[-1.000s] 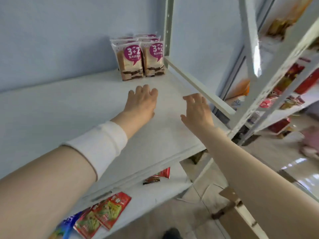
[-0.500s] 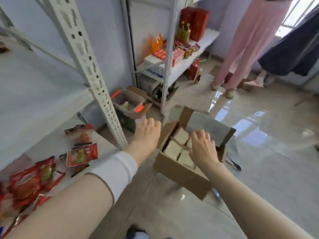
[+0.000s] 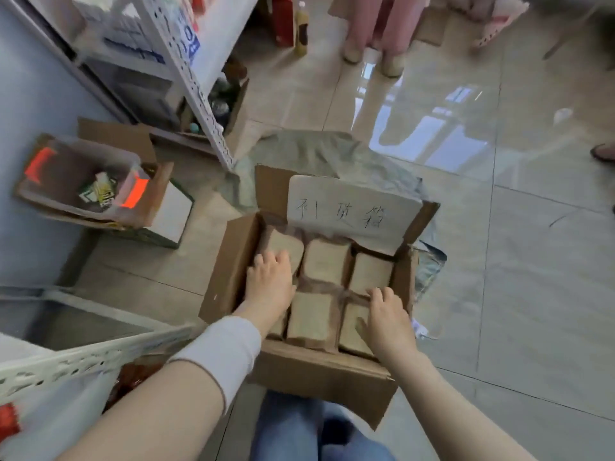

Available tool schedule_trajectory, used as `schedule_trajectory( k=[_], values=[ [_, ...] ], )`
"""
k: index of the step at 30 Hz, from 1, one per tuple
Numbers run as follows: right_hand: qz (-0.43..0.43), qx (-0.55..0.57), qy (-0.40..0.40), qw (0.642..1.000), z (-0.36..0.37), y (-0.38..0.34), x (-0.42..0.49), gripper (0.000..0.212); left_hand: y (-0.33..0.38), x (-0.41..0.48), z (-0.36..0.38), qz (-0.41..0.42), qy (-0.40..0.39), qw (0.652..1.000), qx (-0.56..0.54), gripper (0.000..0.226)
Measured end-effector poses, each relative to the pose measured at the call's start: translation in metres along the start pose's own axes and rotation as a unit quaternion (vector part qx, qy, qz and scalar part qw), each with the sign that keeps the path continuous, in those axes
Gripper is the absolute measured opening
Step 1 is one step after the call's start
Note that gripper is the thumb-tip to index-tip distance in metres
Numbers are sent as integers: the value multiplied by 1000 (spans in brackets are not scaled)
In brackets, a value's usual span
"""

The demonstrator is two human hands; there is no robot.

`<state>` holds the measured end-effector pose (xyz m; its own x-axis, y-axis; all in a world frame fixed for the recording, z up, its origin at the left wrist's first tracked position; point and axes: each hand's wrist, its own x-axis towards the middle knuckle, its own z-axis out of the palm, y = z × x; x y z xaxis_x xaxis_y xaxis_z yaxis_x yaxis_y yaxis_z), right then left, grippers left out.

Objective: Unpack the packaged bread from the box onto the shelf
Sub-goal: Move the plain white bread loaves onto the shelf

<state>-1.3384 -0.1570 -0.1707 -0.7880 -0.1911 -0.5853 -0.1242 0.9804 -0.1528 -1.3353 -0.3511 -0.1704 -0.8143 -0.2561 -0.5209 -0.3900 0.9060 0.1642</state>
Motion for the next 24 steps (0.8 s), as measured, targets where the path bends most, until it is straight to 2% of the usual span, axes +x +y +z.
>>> schedule_trajectory(
  k=[4,7,10,13,17,21,24],
  values=[
    [62,183,-29,981,59,-11,102,66,-18,92,53,-97,40,989,-104,78],
    [124,267,-7,956,93,-19,145,76,-32,122,83,-102,107,971,-191,81],
    [194,320,15,927,105,-18,161,75,-43,128,91,-104,155,943,-277,89],
    [193,345,0,919,99,-15,158,58,-49,123,86,-111,165,921,-334,75],
    [189,391,60,899,70,-2,129,44,-58,103,58,-53,177,927,-326,37],
    [145,410,128,892,28,11,75,27,-62,43,13,-7,204,896,-394,29],
    [90,420,127,894,3,8,21,24,-64,-25,-22,-15,256,853,-454,29]
  ],
)
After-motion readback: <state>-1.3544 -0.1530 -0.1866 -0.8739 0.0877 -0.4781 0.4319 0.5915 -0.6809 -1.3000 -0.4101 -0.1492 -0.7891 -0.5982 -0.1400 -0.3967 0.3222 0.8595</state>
